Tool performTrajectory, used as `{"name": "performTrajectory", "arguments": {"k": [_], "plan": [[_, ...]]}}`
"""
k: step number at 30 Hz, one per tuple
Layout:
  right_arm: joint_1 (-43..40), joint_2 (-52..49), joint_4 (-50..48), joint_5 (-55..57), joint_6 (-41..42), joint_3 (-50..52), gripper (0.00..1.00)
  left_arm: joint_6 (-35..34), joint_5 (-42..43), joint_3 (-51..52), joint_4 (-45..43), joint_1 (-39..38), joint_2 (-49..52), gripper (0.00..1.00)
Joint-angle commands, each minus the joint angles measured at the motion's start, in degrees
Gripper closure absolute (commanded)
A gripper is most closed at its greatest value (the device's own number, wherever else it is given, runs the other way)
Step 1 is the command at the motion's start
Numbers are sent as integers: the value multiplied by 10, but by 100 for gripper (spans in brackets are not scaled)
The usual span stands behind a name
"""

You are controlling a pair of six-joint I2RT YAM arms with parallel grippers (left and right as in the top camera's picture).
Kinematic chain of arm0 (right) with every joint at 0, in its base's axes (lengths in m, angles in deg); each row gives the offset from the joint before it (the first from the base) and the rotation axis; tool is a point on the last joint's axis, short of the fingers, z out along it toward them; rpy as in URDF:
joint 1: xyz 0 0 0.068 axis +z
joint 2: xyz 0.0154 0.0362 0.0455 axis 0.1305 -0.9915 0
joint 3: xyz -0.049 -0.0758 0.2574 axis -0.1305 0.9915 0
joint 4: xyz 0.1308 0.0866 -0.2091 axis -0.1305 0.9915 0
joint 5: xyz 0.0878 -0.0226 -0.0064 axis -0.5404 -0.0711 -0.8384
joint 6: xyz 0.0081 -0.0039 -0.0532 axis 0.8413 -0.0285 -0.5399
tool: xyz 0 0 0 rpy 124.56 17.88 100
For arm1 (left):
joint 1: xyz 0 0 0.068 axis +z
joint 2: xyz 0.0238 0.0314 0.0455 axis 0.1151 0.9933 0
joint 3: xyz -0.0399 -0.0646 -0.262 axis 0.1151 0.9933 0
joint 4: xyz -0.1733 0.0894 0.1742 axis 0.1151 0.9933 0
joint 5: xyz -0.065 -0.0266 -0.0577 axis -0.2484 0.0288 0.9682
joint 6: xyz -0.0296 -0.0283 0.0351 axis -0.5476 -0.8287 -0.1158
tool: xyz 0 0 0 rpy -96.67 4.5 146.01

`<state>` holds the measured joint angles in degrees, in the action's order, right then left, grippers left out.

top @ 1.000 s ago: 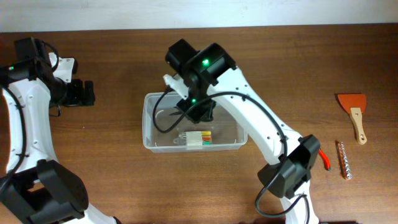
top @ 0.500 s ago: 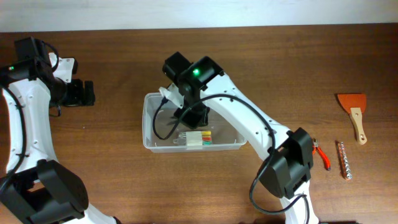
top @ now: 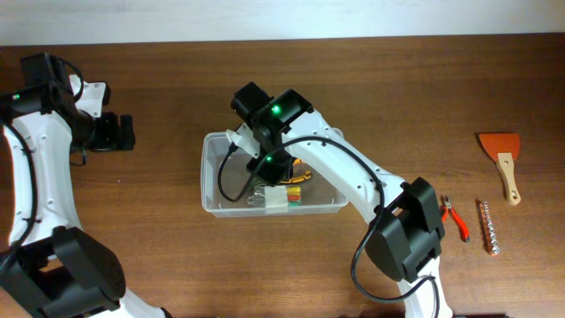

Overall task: Pack container
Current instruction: 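Carry the pliers over the clear box and release them inside, then move the right gripper right over the orange scraper's wooden handle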

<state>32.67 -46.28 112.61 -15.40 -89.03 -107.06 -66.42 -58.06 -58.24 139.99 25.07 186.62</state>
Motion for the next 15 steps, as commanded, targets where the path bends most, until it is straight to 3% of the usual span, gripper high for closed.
{"name": "performTrajectory", "arguments": {"k": [1, 4, 6, 11, 15], "plan": [[-4, 13, 21, 3, -2, -43, 65, -6, 8, 3, 1, 5, 5, 1], [-17, 14, 75, 78, 25, -111, 53, -6, 8, 3, 1, 5, 5, 1], [-30, 14, 118, 120, 30, -158, 31, -6, 8, 3, 1, 5, 5, 1], [-93, 27, 202, 149, 70, -258, 2, -6, 8, 3, 1, 5, 5, 1], [-165, 65, 215, 174, 106, -269, 1, -6, 8, 3, 1, 5, 5, 1]]}}
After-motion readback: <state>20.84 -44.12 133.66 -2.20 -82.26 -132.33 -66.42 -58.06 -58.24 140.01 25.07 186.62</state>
